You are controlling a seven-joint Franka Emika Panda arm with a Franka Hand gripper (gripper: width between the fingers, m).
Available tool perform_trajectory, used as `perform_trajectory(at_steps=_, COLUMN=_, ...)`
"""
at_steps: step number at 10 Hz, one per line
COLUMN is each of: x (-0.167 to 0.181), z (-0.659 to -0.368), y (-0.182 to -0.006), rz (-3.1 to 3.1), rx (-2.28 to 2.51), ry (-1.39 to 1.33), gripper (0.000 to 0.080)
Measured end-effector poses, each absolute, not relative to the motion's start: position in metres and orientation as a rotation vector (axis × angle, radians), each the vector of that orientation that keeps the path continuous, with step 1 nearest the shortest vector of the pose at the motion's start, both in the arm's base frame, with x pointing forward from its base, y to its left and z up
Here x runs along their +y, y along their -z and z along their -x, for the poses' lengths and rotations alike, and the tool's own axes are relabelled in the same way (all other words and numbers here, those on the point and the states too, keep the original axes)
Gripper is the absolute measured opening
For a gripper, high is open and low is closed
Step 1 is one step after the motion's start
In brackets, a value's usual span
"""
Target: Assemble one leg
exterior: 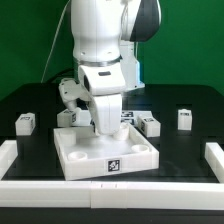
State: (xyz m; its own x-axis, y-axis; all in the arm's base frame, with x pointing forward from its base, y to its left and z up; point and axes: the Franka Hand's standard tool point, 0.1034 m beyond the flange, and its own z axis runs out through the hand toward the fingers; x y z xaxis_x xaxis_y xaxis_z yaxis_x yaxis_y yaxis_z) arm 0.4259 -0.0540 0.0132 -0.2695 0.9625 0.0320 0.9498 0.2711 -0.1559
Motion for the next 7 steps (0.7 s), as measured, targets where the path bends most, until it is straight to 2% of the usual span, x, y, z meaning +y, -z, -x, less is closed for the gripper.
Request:
perform_trajectory(at_steps=2, x=-0.049, z=-0.430, y=-0.013, rz=1.868, rx=-2.374, ry=-0.157, gripper=0.0074)
perform_trajectory(at_steps=7, x=0.000, z=-0.468, y=-0.013, rz=2.097, rx=-2.221, ry=-0.117, gripper=0.0074)
